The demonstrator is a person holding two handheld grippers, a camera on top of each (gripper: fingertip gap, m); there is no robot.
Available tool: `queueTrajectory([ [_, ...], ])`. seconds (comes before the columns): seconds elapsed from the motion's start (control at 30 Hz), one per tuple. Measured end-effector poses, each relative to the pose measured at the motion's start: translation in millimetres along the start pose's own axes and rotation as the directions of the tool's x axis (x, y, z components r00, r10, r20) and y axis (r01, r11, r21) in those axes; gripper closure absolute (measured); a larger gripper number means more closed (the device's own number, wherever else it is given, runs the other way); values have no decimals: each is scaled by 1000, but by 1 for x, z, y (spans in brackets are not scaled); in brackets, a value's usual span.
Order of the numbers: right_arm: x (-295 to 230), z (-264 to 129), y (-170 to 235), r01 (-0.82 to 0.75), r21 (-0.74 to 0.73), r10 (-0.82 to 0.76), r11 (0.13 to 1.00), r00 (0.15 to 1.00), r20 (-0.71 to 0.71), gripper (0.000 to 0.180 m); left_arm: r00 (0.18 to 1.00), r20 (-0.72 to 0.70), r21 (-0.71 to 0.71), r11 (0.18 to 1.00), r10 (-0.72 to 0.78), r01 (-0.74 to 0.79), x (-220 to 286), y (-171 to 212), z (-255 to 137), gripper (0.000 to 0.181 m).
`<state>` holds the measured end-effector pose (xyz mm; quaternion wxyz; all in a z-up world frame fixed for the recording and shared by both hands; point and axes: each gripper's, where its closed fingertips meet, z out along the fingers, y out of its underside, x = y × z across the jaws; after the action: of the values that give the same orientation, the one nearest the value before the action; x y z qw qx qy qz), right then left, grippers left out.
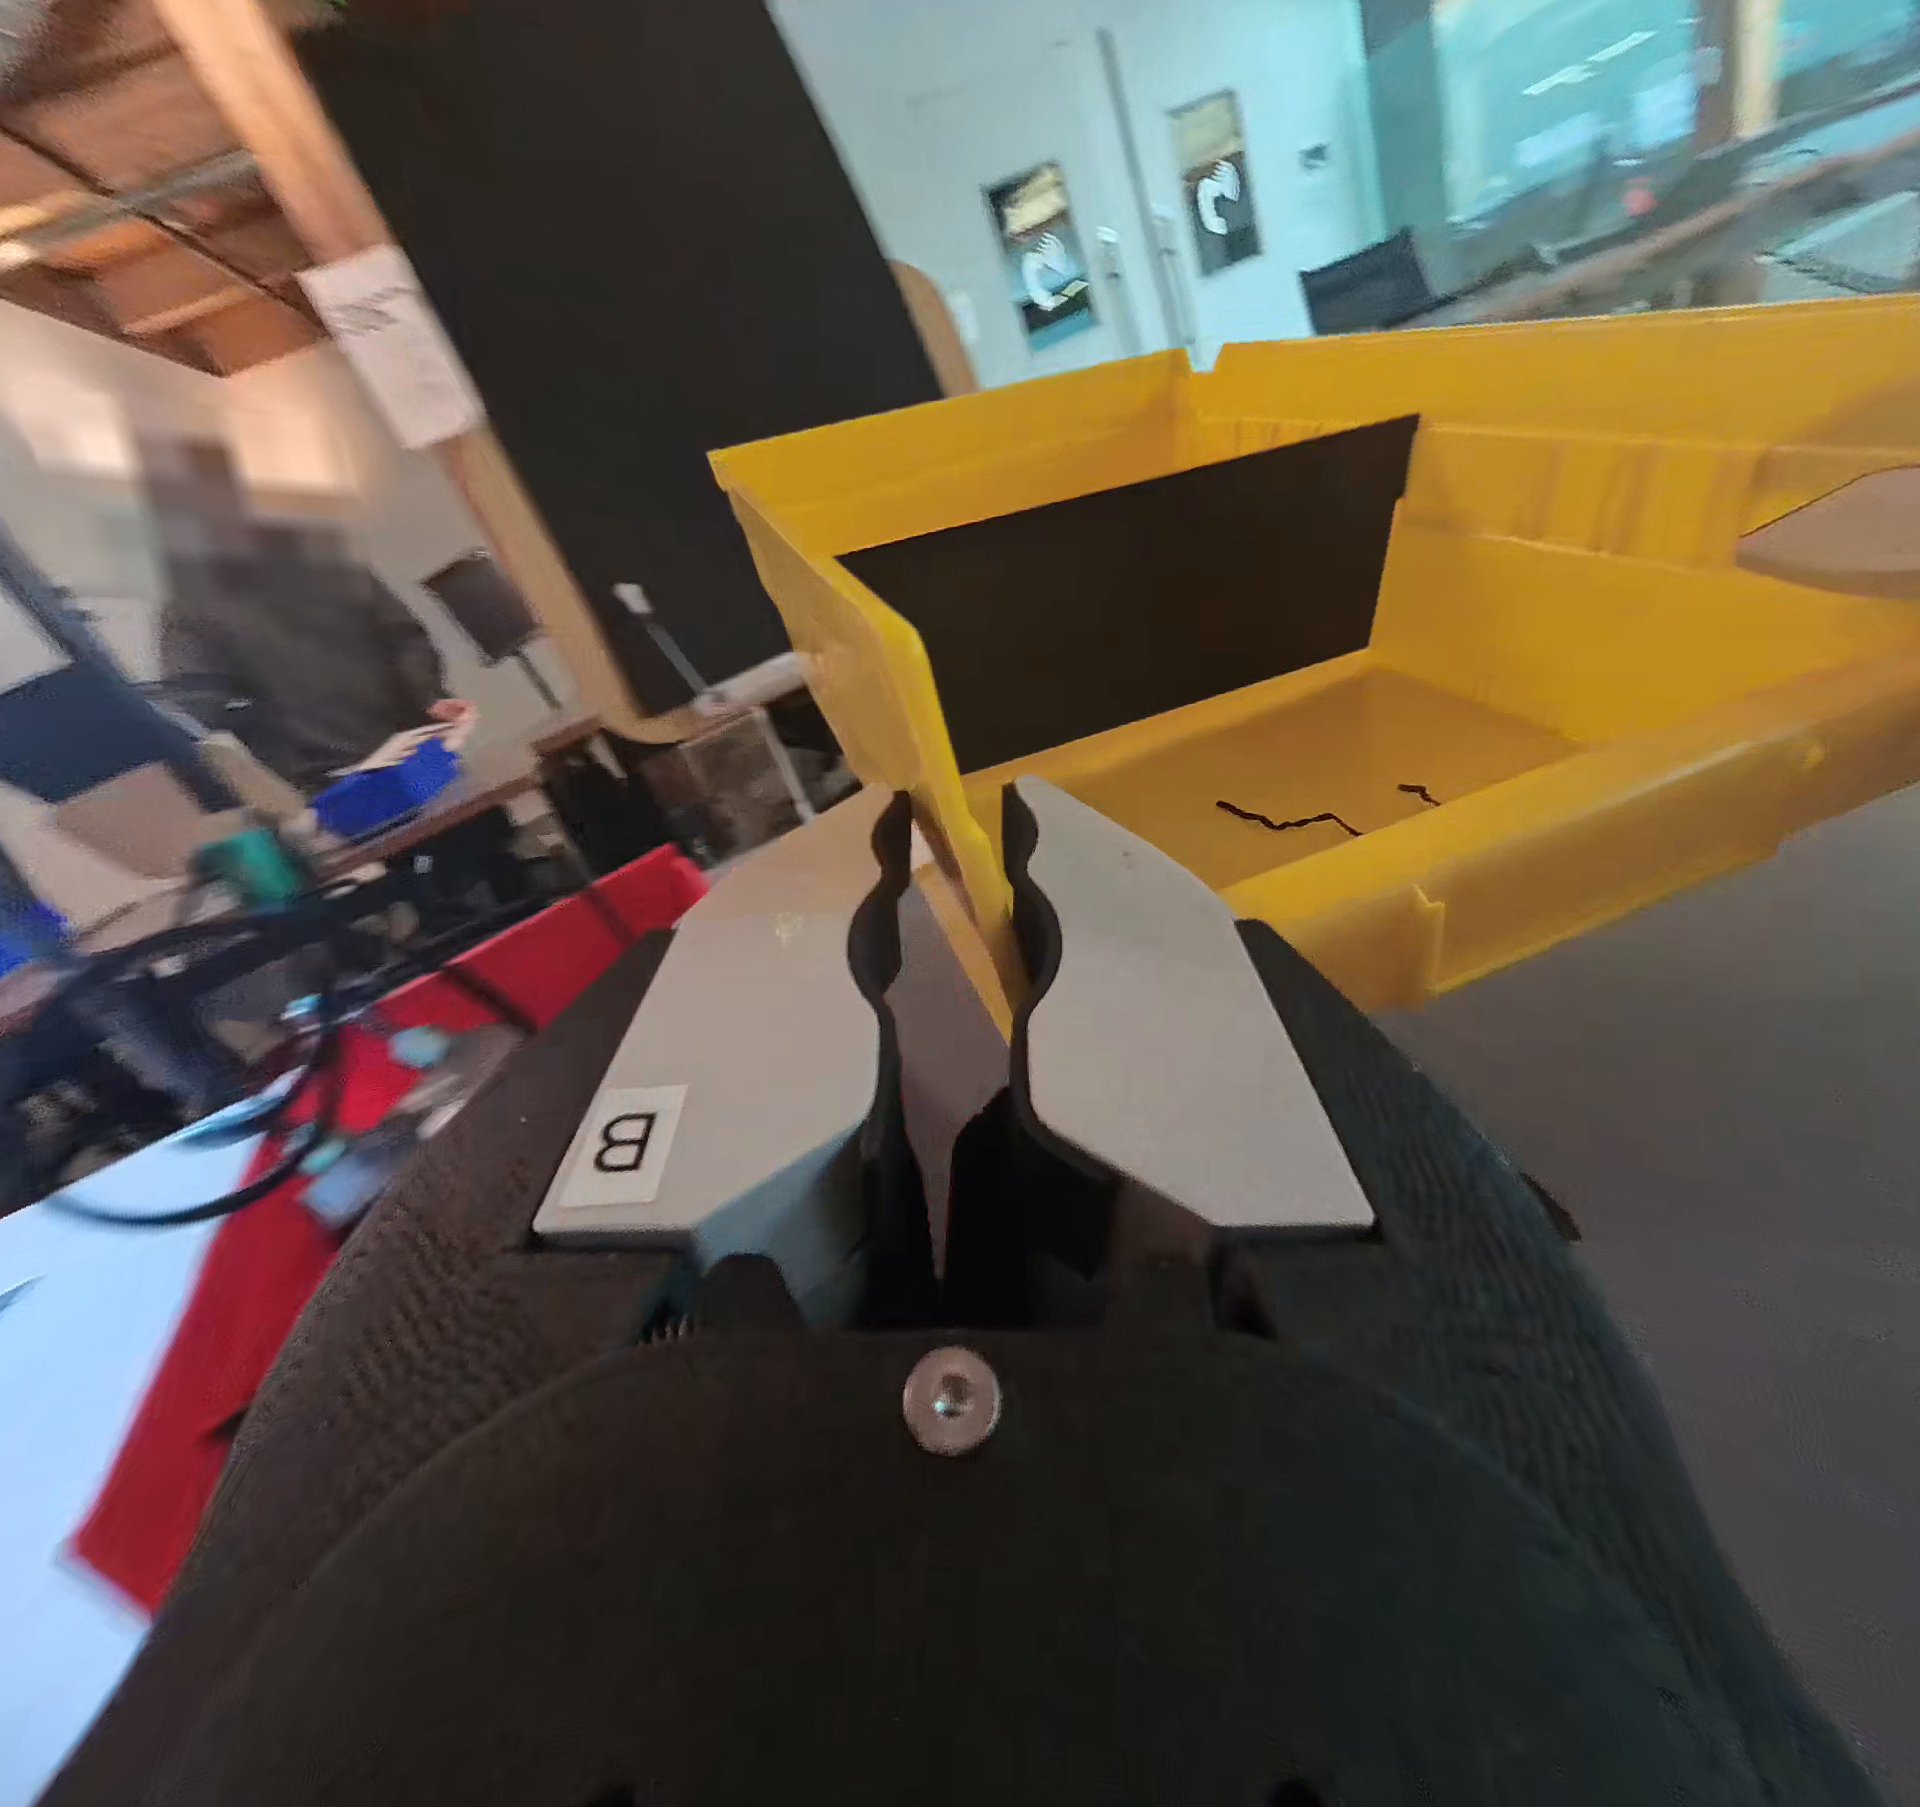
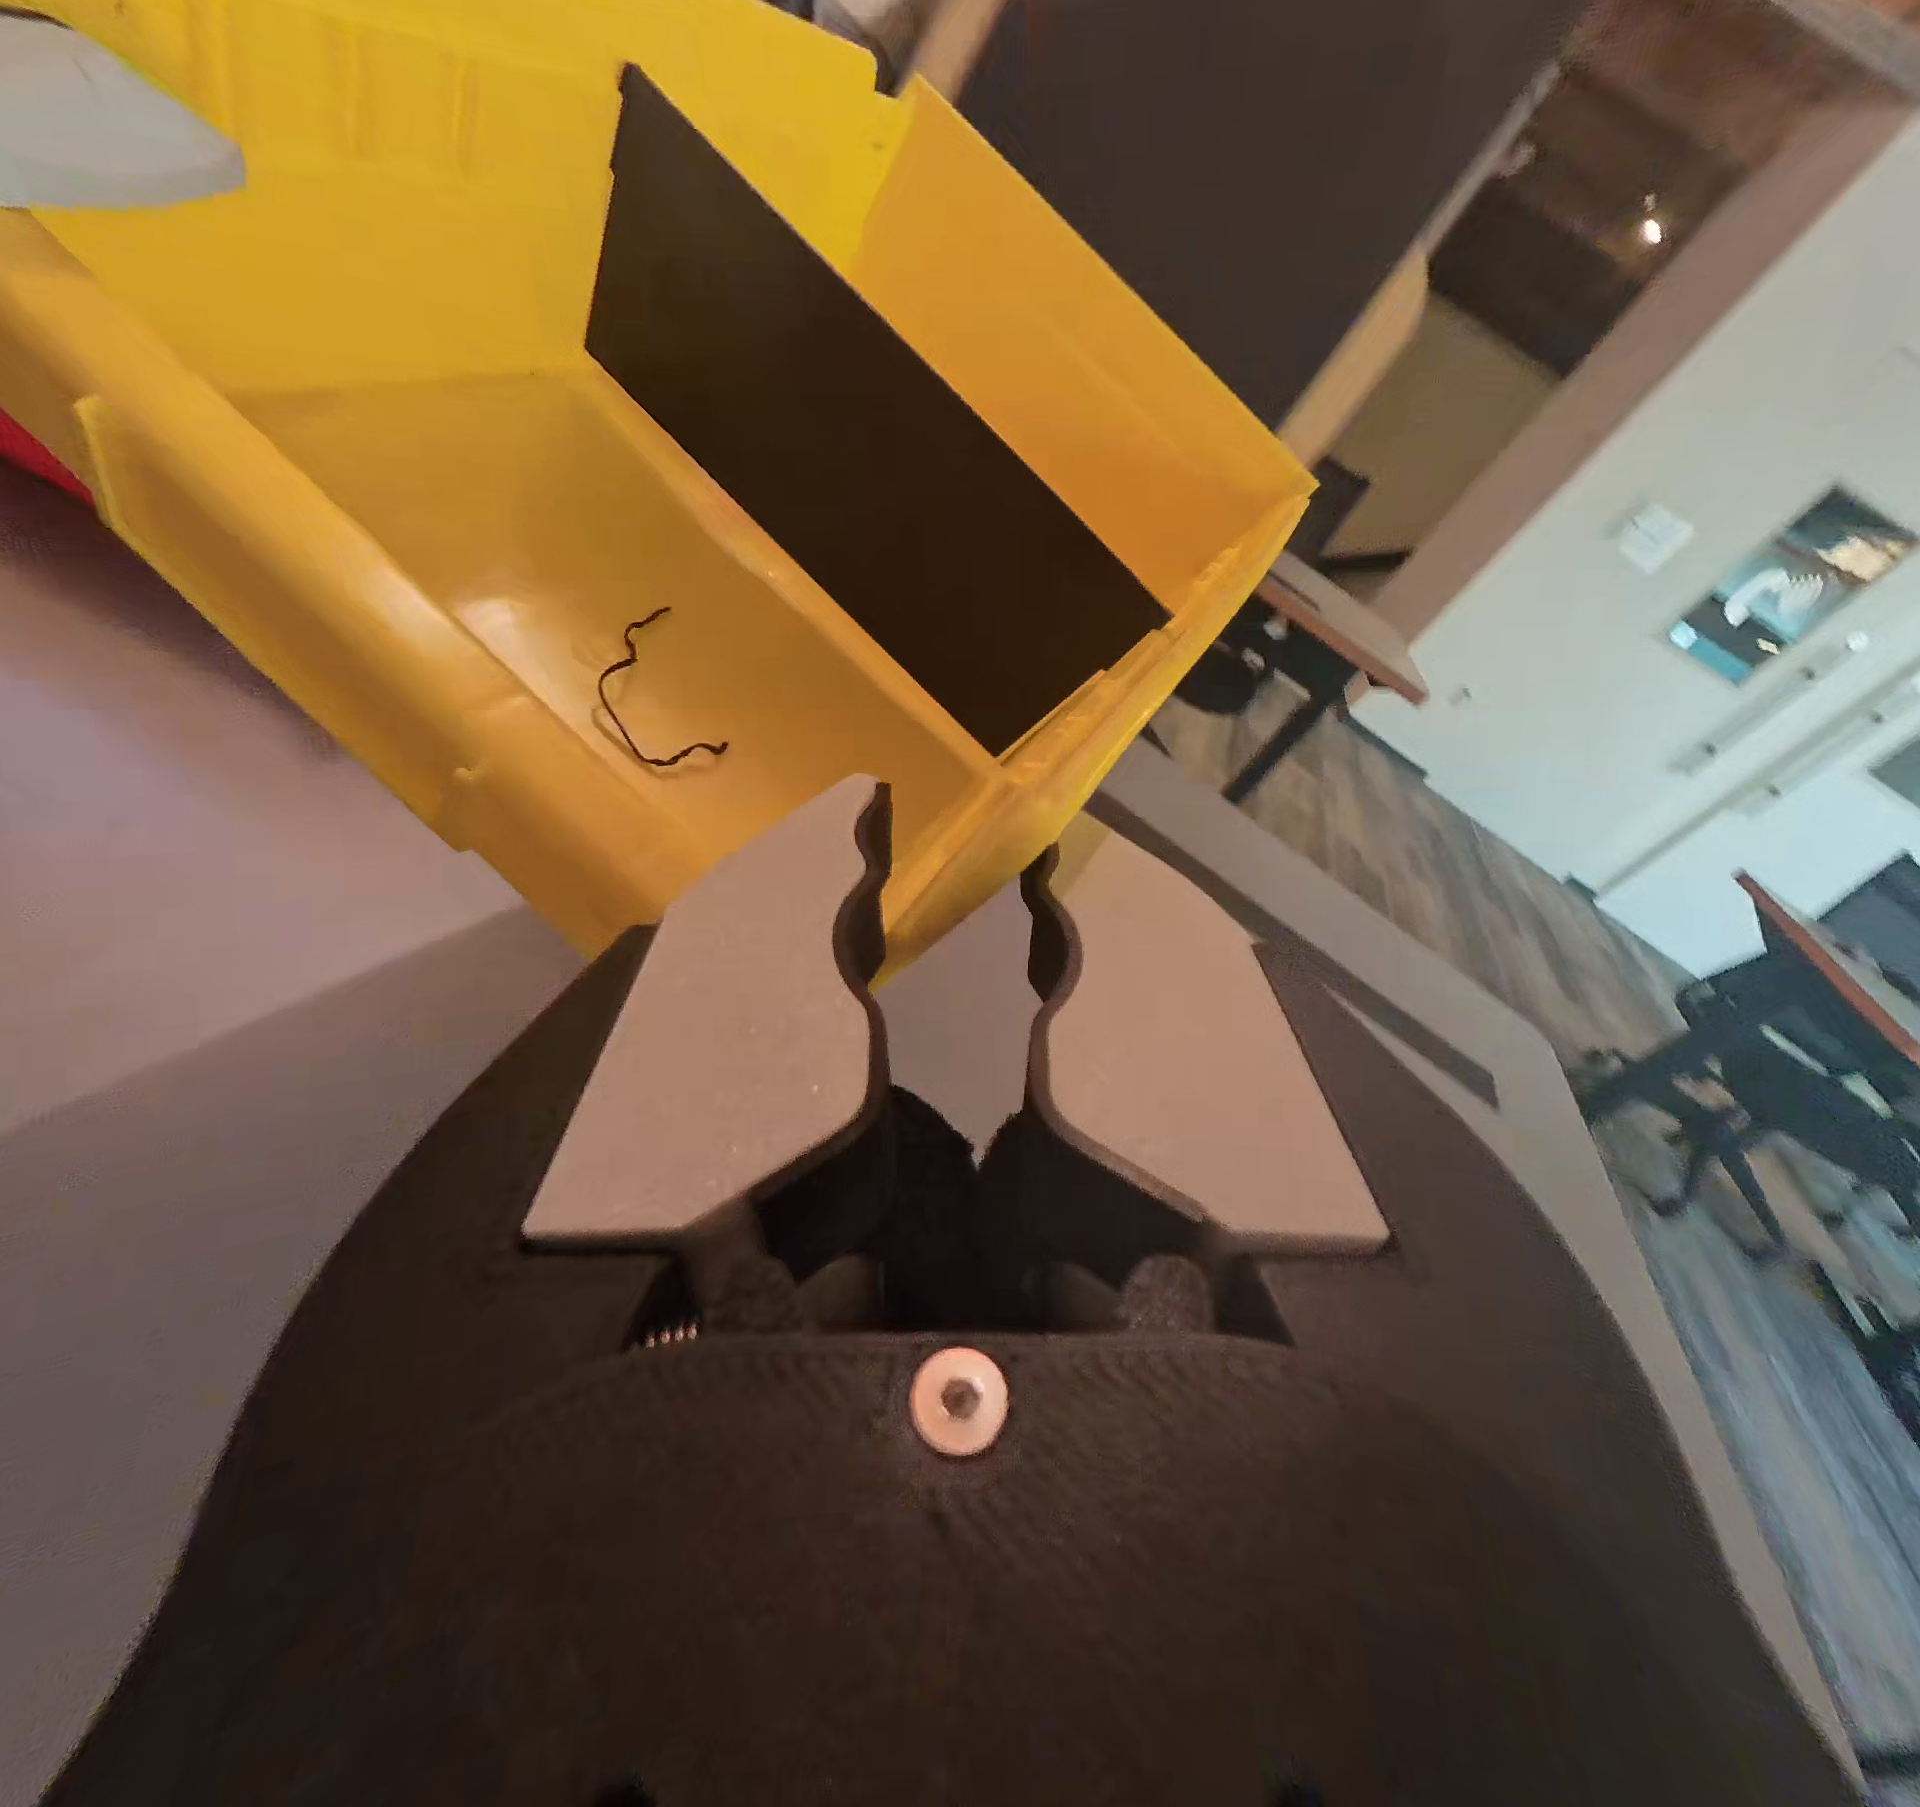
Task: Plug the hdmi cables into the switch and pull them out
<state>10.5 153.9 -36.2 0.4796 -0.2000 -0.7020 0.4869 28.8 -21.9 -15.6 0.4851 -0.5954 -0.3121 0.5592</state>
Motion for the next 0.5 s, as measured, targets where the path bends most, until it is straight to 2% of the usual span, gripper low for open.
queueTrajectory([
  [0.13, 32, -8, 68, -38, -118, 33, 992, 998, -47, 156, 995, -101, -69, 997, 8, -15, 58, 22, 45, 166],
  [0.23, 41, -11, 105, -44, -174, 32, 984, 997, -68, 155, 987, -159, -133, 991, -10, -11, 89, 44, 61, 166],
  [0.43, 40, -14, 123, 0, -195, -8, 981, 999, -40, 154, 974, -226, -215, 976, -29, -21, 108, 73, 62, 162],
  [0.5, 36, -14, 129, 15, -222, -13, 975, 1000, 11, 152, 961, -274, -265, 963, -28, -47, 114, 86, 58, 158],
])
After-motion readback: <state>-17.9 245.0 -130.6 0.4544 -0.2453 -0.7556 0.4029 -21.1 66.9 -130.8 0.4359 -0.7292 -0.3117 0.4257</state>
